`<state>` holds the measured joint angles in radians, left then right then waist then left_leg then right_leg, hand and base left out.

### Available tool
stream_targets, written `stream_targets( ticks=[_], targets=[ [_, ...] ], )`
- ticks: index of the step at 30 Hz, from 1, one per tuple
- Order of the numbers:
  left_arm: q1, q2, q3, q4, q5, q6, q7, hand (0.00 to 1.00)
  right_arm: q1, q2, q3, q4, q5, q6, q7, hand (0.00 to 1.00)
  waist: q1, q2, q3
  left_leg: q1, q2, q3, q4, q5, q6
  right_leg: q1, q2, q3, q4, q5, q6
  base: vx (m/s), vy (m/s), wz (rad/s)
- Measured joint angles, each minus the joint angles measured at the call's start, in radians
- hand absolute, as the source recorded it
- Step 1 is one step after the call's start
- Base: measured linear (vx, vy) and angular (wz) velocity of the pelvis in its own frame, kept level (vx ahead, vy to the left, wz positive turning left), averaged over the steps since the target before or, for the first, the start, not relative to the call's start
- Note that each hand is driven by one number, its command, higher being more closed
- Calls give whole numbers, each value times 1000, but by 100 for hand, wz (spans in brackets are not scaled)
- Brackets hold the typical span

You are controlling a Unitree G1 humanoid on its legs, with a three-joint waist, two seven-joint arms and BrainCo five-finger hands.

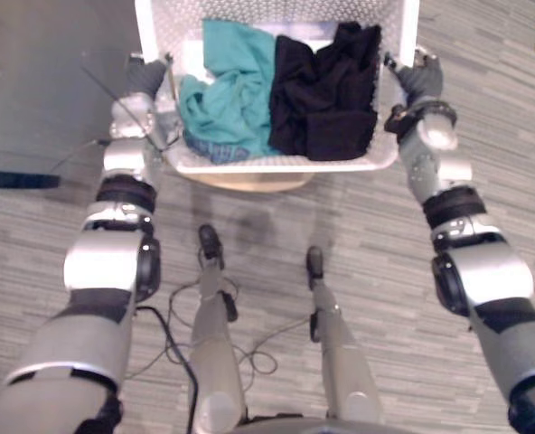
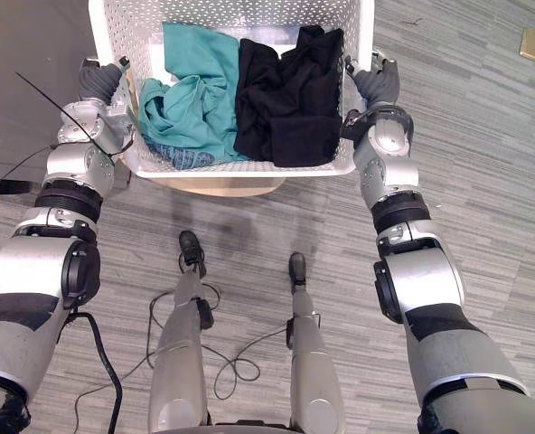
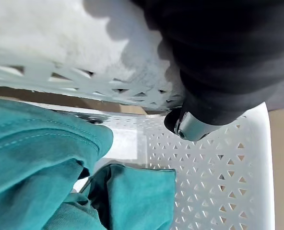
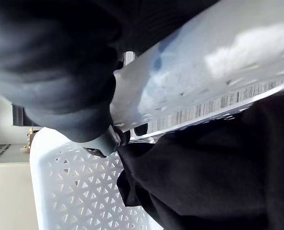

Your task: Pick up the laundry basket with both hands and put the clothes into the washing machine.

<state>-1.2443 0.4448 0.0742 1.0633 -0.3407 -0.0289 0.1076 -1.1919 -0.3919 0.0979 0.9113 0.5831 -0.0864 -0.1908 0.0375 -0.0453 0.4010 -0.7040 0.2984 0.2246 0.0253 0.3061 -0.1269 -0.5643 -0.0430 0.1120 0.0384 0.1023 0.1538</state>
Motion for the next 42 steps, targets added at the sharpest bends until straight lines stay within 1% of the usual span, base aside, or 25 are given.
stream_targets(
  ticks=[11, 15, 19, 22, 27, 28, 29, 32, 34, 36, 39, 42],
  targets=[
    [4, 11, 14, -15, 2, 11, 0, 100, 12, 7, 27, -9, -4, -22, 0, 100, 4, -1, 0, -18, 8, -14, 16, -6, -1, -2, 7, -14, 1, -1, 0, -4, -3, 1],
    [6, 33, 14, -41, 22, 25, -1, 100, 23, 20, 27, -26, 9, -25, 0, 100, 4, 0, 1, -31, 9, -29, 22, -6, -1, -2, 8, -28, 1, -1, -1, -9, -16, 6],
    [6, 60, 14, -41, 34, 27, -1, 100, 28, 37, 41, -32, 24, -27, 0, 100, 15, 0, 1, -35, 8, -33, 24, -6, -1, -2, 8, -33, 1, -1, -1, -1, -3, 1],
    [6, 61, 14, -43, 42, 27, -1, 100, 32, 39, 44, -33, 36, -33, 0, 100, 29, 0, 1, -37, 8, -36, 26, -7, -1, -2, 8, -35, 2, -1, -1, 0, 0, 0],
    [4, 79, -2, -50, 47, 27, -3, 100, 38, 40, 63, -35, 45, -47, 0, 100, 30, 0, 1, -54, 7, -58, 37, -9, 2, -2, 9, -58, 5, -4, -4, -6, -16, 9],
    [4, 80, -3, -51, 50, 28, -3, 0, 41, 41, 64, -35, 46, -49, 0, 100, 33, 0, 1, -61, 7, -61, 50, -15, 11, -2, 10, -60, 10, -6, -5, -3, -10, 8],
    [4, 80, -3, -51, 50, 28, -3, 0, 42, 41, 64, -34, 46, -50, -1, 0, 33, 0, 1, -61, 7, -62, 51, -16, 11, -2, 9, -62, 12, -7, -6, -3, -12, 7],
    [0, 105, -3, -51, 50, 28, 3, 0, 45, 60, 65, -34, 56, -51, 1, 0, 32, -3, 5, -63, 5, -65, 51, -16, 11, -2, 8, -67, 13, -8, -7, -2, -12, 2],
    [-5, 126, -2, -51, 50, 28, 12, 0, 48, 70, 65, -34, 67, -51, 19, 0, 33, -4, 18, -63, 6, -65, 53, -16, 11, -2, 8, -68, 13, -9, -7, 0, 0, 0],
    [-14, 129, -2, -51, 50, 28, 30, 0, 46, 70, 66, -34, 68, -50, 23, 0, 33, -4, 26, -66, 5, -69, 55, -15, 12, -2, 8, -71, 13, -9, -7, 3, -10, 2],
    [-58, 133, 9, -51, 40, 28, 65, 0, 64, 70, 74, -31, 70, -25, 36, 0, 33, -10, 37, -73, 5, -74, 62, -11, 14, -2, 8, -77, 14, -9, -7, 6, -14, 3],
    [-90, 142, 18, -56, 39, 22, 94, 0, 55, 65, 78, -32, 64, -18, 47, 0, 32, -10, 42, -81, 5, -75, 71, -11, 14, -10, 8, -78, 17, -9, -7, -1, -5, -2]
  ],
)
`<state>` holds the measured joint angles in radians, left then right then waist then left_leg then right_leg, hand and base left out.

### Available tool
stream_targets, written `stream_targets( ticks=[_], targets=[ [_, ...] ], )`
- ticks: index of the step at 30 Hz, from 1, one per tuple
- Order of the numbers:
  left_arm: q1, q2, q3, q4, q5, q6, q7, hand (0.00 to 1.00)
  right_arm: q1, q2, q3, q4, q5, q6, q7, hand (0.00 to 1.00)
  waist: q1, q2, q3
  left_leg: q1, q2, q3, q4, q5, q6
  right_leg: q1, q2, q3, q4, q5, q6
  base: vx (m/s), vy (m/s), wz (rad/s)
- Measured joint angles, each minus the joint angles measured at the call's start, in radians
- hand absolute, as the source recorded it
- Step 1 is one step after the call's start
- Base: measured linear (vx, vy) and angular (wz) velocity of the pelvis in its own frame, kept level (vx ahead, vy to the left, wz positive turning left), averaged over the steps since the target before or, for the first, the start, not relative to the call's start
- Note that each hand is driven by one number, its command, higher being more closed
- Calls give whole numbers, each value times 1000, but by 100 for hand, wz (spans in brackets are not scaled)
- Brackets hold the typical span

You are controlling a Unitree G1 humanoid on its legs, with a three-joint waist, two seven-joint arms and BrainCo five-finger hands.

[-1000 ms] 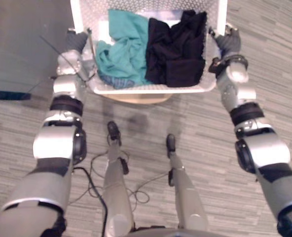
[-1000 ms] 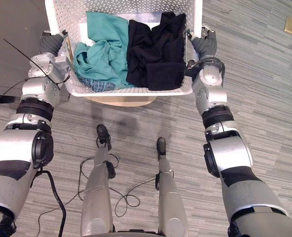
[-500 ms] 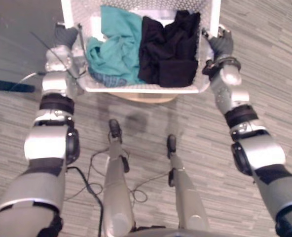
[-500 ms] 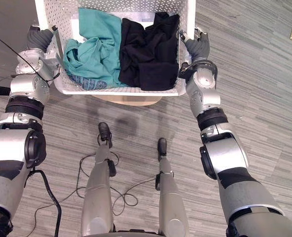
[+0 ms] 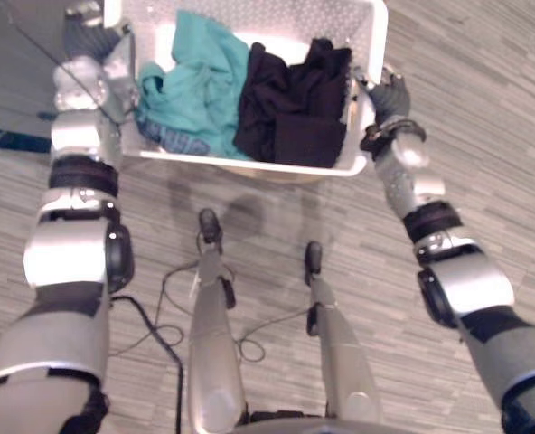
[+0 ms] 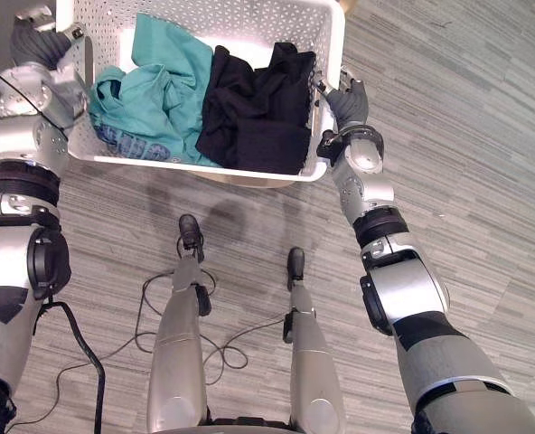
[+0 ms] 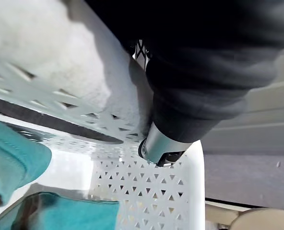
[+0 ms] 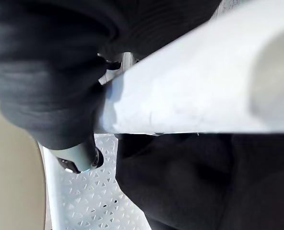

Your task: Pick up the laundry basket with both hands and put the clothes into the washing machine.

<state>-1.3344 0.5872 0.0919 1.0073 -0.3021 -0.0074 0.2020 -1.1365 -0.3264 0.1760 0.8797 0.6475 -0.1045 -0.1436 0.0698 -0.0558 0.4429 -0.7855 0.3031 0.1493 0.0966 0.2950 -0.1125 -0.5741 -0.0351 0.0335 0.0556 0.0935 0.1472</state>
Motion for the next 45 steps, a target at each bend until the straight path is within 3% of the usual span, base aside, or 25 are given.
stream_targets(
  ticks=[7, 15, 20, 24, 29, 31, 34, 37, 41, 45],
  targets=[
    [-92, 39, -14, -99, 30, -49, 68, 0, -11, -108, 25, 1, -45, 43, 15, 0, 2, 0, 0, -55, 5, -10, 116, -57, 16, -9, -6, -6, 14, 0, 0, -2, -3, -2],
    [-94, 59, -46, -100, 126, -50, 90, 0, -36, -230, 19, 1, -92, 46, 14, 0, -1, 0, 0, -58, 1, -8, 140, -63, 22, -10, -13, -5, 26, 0, 1, 0, 0, 0],
    [-74, 81, -46, -132, 162, -50, 90, 0, -38, -263, -24, -1, -110, 46, 15, 0, -3, 1, 0, -59, 2, 1, 171, -82, 30, -10, -19, -3, 42, -3, 4, -5, -8, -2],
    [61, 110, -35, -319, 165, -78, 113, 0, 90, -302, -151, -168, -109, 35, 11, 0, -5, 6, 0, -53, -10, 10, 186, -98, 41, -10, -36, -4, 69, -23, 21, 0, -3, 7],
    [434, 115, 44, -707, 145, -137, 198, 0, 477, -317, -329, -532, -121, 13, 7, 0, -14, 15, 5, 21, -42, 40, 187, -107, 54, 46, -73, -12, 122, -71, 35, 34, -9, 27],
    [630, 102, 86, -881, 151, -169, 229, 0, 658, -316, -403, -658, -152, -8, -3, 0, -26, 24, 3, 86, -51, 53, 195, -132, 38, 96, -87, -32, 184, -126, 31, 17, -52, 45],
    [792, 48, 136, -1006, 159, -222, 245, 0, 808, -308, -472, -765, -179, -50, -5, 0, -27, 42, -19, 118, -55, 56, 218, -173, 30, 110, -99, -33, 248, -176, 28, -11, -63, 18],
    [988, -71, 153, -1083, 157, -261, 224, 0, 959, -260, -496, -821, -206, -66, 19, 0, -28, 61, -58, 175, -67, 75, 201, -176, 35, 145, -110, -28, 261, -192, 25, 28, -56, 6],
    [1221, -249, 151, -1098, 151, -277, 146, 0, 1166, -107, -496, -827, -274, -66, 67, 0, -31, 63, -143, 274, -92, 78, 142, -168, 26, 222, -126, -36, 257, -218, 22, 95, -56, 15],
    [1380, -377, 122, -1072, 144, -281, 97, 0, 1281, 14, -491, -752, -305, -66, 96, 0, -47, 64, -209, 365, -124, 71, 66, -143, 24, 290, -144, -53, 252, -241, 19, 107, -42, 22]
  ],
)
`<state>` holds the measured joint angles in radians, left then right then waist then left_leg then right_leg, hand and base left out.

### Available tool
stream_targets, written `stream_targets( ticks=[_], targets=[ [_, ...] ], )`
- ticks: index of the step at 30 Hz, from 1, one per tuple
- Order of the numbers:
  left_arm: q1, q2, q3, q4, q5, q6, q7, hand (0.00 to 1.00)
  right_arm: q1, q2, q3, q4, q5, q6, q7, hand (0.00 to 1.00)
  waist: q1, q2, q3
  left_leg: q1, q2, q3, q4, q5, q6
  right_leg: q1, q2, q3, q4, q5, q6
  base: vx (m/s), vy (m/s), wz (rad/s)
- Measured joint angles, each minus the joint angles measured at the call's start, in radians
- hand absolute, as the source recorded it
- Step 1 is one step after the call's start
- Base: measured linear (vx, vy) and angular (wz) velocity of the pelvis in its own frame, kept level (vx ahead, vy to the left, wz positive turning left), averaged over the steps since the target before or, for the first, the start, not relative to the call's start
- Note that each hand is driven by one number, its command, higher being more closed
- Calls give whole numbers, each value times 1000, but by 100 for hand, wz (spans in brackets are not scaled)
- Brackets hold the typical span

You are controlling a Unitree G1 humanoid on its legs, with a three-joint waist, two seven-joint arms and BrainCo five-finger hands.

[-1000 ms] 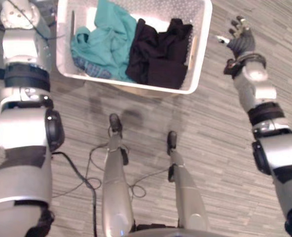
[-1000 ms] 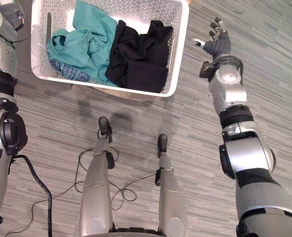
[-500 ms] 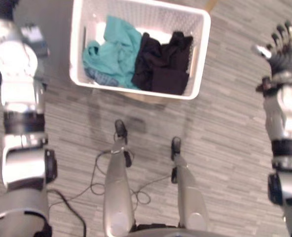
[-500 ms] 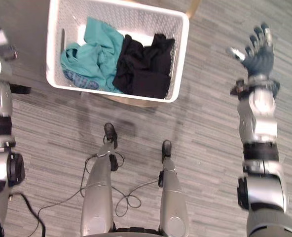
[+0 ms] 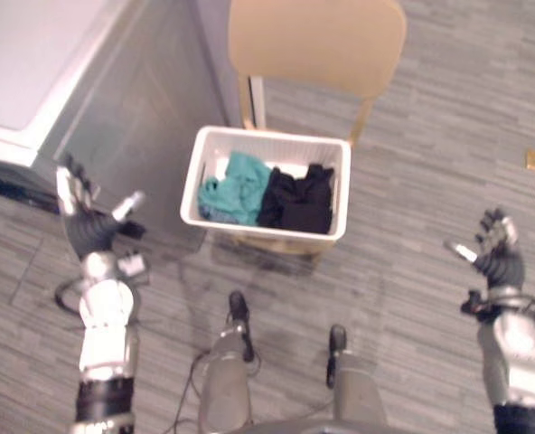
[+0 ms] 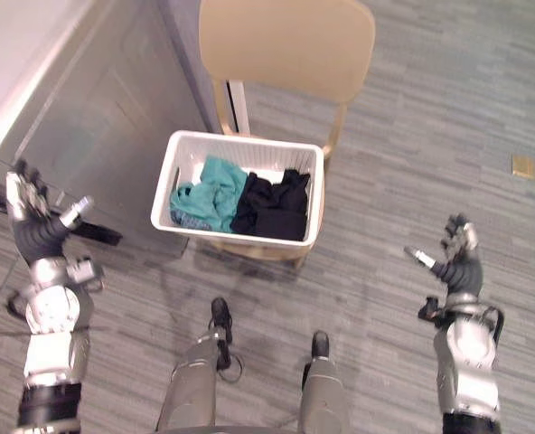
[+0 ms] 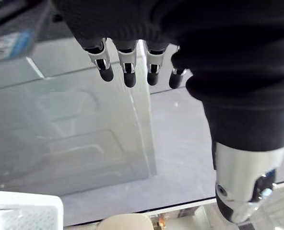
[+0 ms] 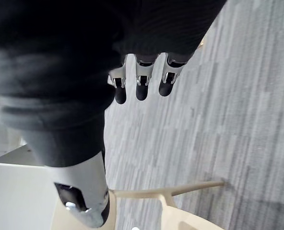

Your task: Pick up the laundry basket with both hands and put the clothes into the washing machine.

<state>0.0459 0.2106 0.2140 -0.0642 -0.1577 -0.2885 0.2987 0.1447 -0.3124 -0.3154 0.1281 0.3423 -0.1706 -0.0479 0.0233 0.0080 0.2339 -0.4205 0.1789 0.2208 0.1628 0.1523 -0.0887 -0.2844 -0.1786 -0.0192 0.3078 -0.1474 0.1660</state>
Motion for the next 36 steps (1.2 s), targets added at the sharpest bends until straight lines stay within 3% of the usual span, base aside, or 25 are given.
stream_targets(
  ticks=[3, 6, 8, 11, 12, 15, 19, 21, 24, 28, 31, 32, 33, 34, 35, 36],
  targets=[
    [73, -89, -51, 174, 2, 4, -38, 0, 42, 132, 22, 184, -10, 7, 12, 0, -3, 1, -42, 98, -12, -1, -68, 16, -10, 83, 1, -7, -34, -3, -3, 58, -35, 8],
    [95, -153, -54, 333, 1, 21, -42, 0, 80, 192, 49, 287, -21, 25, 14, 0, -7, -5, -65, 175, -25, 0, -130, 37, -6, 134, -5, -13, -34, -19, -4, 50, -44, 12],
    [95, -196, -47, 532, 2, 46, -46, 0, 121, 243, 60, 381, -22, 28, 10, 0, -9, -9, -96, 241, -34, -1, -166, 47, -16, 183, -13, -29, -36, -38, -6, 12, -32, 18],
    [95, -230, -5, 772, -8, 80, -57, 0, 115, 271, 54, 598, -19, 34, 3, 0, -8, -17, -155, 301, -42, -3, -215, 49, -20, 229, -15, -36, -47, -53, -5, 57, -30, 9],
    [95, -232, 17, 908, -12, 100, -67, 0, 90, 275, 37, 742, -20, 49, 2, 0, -8, -17, -173, 349, -46, -4, -252, 51, -21, 265, -15, -35, -65, -53, -5, 53, -20, 0],
    [92, -213, 49, 1048, -9, 137, -93, 0, 50, 279, -29, 913, -22, 82, -6, 0, -9, -11, -193, 381, -51, -17, -264, 53, -26, 305, -15, -34, -92, -53, -6, 30, -15, -1],
    [83, -192, 86, 1135, -27, 172, -146, 0, 29, 263, -80, 997, -69, 116, -15, 0, -10, -5, -195, 422, -56, -17, -265, 55, -28, 357, -17, -28, -123, -41, -4, 30, -7, -1],
    [84, -184, 108, 1147, -25, 184, -166, 0, 16, 264, -101, 1030, -80, 130, -13, 0, -11, -14, -190, 473, -56, -12, -265, 55, -29, 407, -16, -22, -131, -40, -6, 24, -31, -5],
    [80, -175, 107, 1166, 26, 196, -197, 0, 2, 258, -98, 1037, -123, 139, -5, 0, -15, -10, -195, 508, -49, -15, -263, 46, -38, 442, -8, -21, -132, -45, -13, -27, -42, 2],
    [74, -160, 88, 1174, 78, 197, -212, 0, -10, 239, -35, 1037, -152, 139, 8, 0, -16, 6, -182, 491, -28, -77, -227, 43, -36, 460, 20, -50, -116, -59, -37, -89, -69, 30],
    [72, -147, 35, 1158, 39, 193, -209, 0, -23, 219, 20, 1036, -110, 135, 10, 0, -28, 31, -168, 372, -3, -195, -106, 37, -42, 451, 65, -135, -78, -76, -65, -146, -121, 99],
    [73, -155, 26, 1141, 25, 190, -208, 0, -34, 212, 22, 1034, -92, 130, 9, 0, -40, 42, -151, 315, 0, -255, -98, 49, -24, 419, 82, -183, -28, -103, -78, -311, -165, 144],
    [74, -171, 23, 1121, 11, 189, -206, 0, -42, 203, 21, 1034, -75, 129, 6, 0, -37, 57, -134, 273, -4, -298, -121, 16, 25, 382, 93, -230, 30, -128, -99, -325, -169, 174],
    [73, -172, 24, 1115, 11, 190, -203, 0, -44, 203, 19, 1034, -66, 129, 0, 0, -37, 58, -129, 262, -14, -293, -174, -64, 88, 365, 97, -257, 38, -141, -115, -273, -162, 154],
    [71, -166, 24, 1112, 11, 190, -203, 0, -47, 204, 19, 1031, -63, 129, -2, 0, -36, 44, -124, 258, -18, -271, -202, -133, 90, 349, 94, -260, 26, -135, -140, -187, -85, 166],
    [55, -163, 36, 1089, -2, 184, -201, 0, -72, 212, 12, 1023, -40, 123, -10, 0, -37, 7, -95, 203, -38, -146, -81, -138, 119, 334, 36, -323, 26, -112, -152, -261, -72, 149]
  ],
)
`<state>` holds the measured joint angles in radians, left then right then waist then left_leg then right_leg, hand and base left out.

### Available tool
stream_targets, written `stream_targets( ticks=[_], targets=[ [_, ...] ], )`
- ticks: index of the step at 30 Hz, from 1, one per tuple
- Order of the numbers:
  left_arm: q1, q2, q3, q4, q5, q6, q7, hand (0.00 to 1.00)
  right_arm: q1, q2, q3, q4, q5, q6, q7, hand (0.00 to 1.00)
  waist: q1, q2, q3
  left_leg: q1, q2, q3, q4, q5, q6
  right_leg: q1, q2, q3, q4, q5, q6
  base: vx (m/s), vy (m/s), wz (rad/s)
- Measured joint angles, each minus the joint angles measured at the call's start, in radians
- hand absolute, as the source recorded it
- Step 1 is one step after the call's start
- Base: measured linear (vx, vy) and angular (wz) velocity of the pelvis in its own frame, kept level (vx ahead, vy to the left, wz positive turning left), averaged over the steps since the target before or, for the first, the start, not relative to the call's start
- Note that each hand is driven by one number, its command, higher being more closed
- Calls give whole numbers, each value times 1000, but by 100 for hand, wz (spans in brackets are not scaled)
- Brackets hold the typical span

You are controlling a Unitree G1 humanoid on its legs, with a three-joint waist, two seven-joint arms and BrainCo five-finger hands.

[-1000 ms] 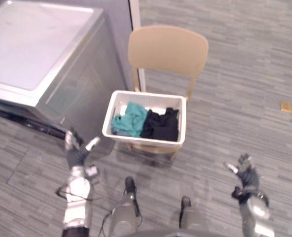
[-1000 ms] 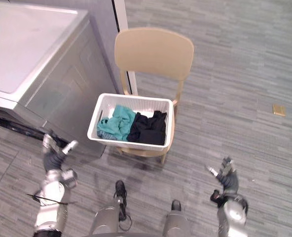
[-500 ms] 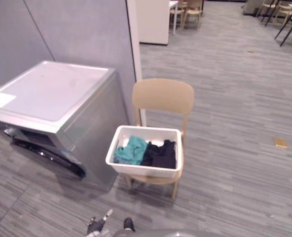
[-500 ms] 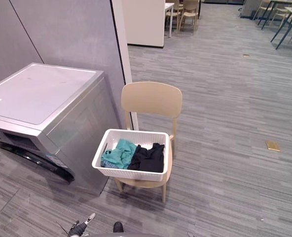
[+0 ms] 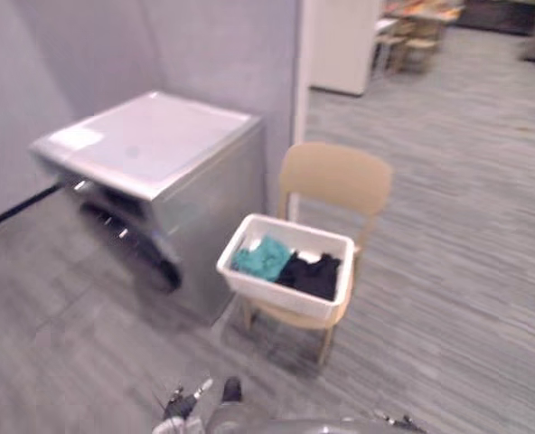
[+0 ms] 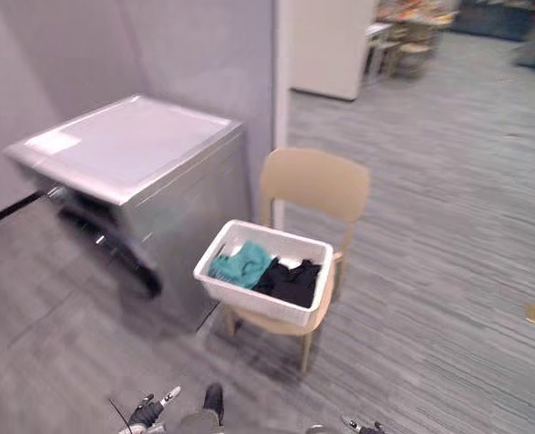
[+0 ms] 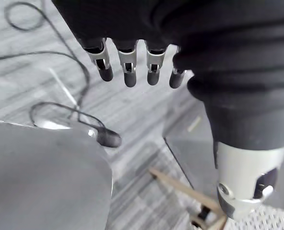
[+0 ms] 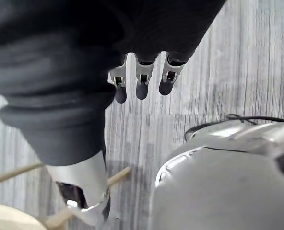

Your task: Pick up the laundry basket with both hands and put the clothes into the washing machine.

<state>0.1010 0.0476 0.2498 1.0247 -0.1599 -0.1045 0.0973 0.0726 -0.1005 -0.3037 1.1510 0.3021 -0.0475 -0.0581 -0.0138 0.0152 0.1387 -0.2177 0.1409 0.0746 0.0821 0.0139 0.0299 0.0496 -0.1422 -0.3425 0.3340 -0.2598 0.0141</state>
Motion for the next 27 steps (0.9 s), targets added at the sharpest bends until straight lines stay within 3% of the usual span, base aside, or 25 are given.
stream_targets(
  ticks=[1, 2, 3, 4, 5, 7, 8, 9, 10, 13, 15, 17, 21, 22, 23, 24, 25, 26, 27],
  targets=[
    [3, 13, -3, -1, 8, -5, 4, 0, -27, -6, -2, -5, 25, -14, -8, 0, 9, -7, 13, -40, -8, 76, 240, 4, 6, -16, -48, -46, -1, 29, 5, -269, -51, 124],
    [13, 17, -2, -1, 14, -5, 11, 0, -46, -6, -1, -15, 35, -18, -8, 0, 6, -7, 17, -36, -7, 95, 338, -3, 2, -18, -62, -60, -8, 39, 7, -347, -66, 94],
    [49, 18, -3, 12, 20, -3, 17, 0, -67, -5, 1, -51, 53, -30, -8, 0, -4, 2, 18, 48, 27, 104, 494, -71, -54, -11, -69, -102, -43, 72, 10, -263, -39, 74],
    [49, 19, -4, 24, 26, -1, 16, 0, -68, -2, 0, -59, 56, -34, -8, 0, -4, 4, 18, 81, 47, 109, 506, -99, -64, -7, -66, -120, -53, 80, 10, -223, -12, 98],
    [41, 18, -5, 44, 39, 3, 16, 0, -73, 13, -2, -67, 60, -38, -9, 0, -9, 3, 17, 138, 78, 130, 488, -119, -72, -1, -63, -150, -61, 88, 17, -78, 40, 118],
    [34, 19, -22, 47, 57, 14, 14, 0, -73, 12, -23, -72, 61, -38, -20, 0, -36, 24, 6, 270, 115, 184, 197, -113, -154, -8, -52, -243, -80, 109, 37, -104, 104, 144],
    [31, 12, -25, 47, 58, 14, 14, 0, -70, 9, -39, -72, 61, -37, -26, 0, -36, 41, 2, 294, 109, 181, 107, -114, -154, -11, -45, -265, -90, 120, 41, -106, 151, 97],
    [18, 9, -24, 48, 60, 14, 14, 0, -69, 9, -51, -66, 61, -34, -30, 0, -25, 39, 3, 322, 102, 170, 26, -109, -164, -16, -39, -280, -103, 137, 44, -92, 200, 56],
    [19, 21, -22, 51, 63, 17, 16, 0, -77, 31, -52, -60, 61, -30, -30, 0, -15, 16, 5, 336, 86, 169, -16, -88, -191, -4, -40, -278, -130, 173, 45, -94, 231, 37],
    [30, 37, -55, 65, 70, 25, 16, 0, -85, 51, -31, -37, 58, -24, -32, 0, -14, 2, -4, 373, 39, 165, -13, -88, -189, 57, -67, -256, -173, 213, 74, -78, 143, 12],
    [30, 36, -67, 64, 74, 18, 16, 0, -86, 48, -8, -36, 48, -20, -32, 0, -13, 11, -28, 373, 14, 174, -29, -85, -183, 56, -86, -251, -201, 242, 86, -139, 155, -4],
    [24, 34, -94, 65, 74, 8, 16, 0, -108, 46, 38, -30, 29, -12, -28, 0, -9, 16, -37, 362, -29, 181, -75, -63, -150, 15, -113, -222, -224, 283, 98, -138, 120, -25],
    [29, 33, -103, 67, 74, 8, 15, 0, -107, 41, 47, -17, -10, 2, -26, 0, -4, 10, -31, 346, -87, 167, -105, -51, -127, -14, -167, -228, -209, 297, 115, -101, 95, 6],
    [29, 34, -103, 67, 74, 7, 14, 0, -108, 37, 46, -16, -19, 6, -26, 0, 0, 8, -31, 343, -99, 155, -117, -55, -120, -21, -185, -233, -187, 282, 122, -78, 146, 57],
    [29, 42, -106, 68, 74, 3, 12, 0, -106, 28, 23, -16, -34, 11, -26, 0, -3, -9, -30, 334, -149, 90, -127, -90, -78, -54, -244, -218, -92, 224, 97, -42, 127, 69],
    [28, 48, -109, 71, 74, 2, 10, 0, -104, 27, 9, -15, -37, 12, -26, 0, -5, -16, -28, 330, -163, 70, -126, -99, -64, -63, -248, -187, -71, 185, 77, -24, 123, 83],
    [28, 54, -115, 74, 74, 1, 10, 0, -102, 28, -9, -13, -37, 13, -25, 0, -8, -22, -26, 324, -171, 52, -118, -109, -50, -74, -238, -142, -57, 145, 65, 5, 59, 88],
    [30, 66, -121, 77, 75, 1, 7, 0, -100, 30, -36, -6, -37, 13, -24, 0, -19, -36, -17, 315, -182, 29, -92, -118, -35, -79, -201, -30, -47, 90, 56, 30, 91, 116],
    [36, 83, -118, 77, 80, 1, -3, 0, -90, 39, -64, -4, -36, 12, -23, 0, -23, -65, -14, 308, -201, 7, -68, -123, -27, -87, -168, 101, -29, 70, 51, 37, 85, 125]
  ],
)
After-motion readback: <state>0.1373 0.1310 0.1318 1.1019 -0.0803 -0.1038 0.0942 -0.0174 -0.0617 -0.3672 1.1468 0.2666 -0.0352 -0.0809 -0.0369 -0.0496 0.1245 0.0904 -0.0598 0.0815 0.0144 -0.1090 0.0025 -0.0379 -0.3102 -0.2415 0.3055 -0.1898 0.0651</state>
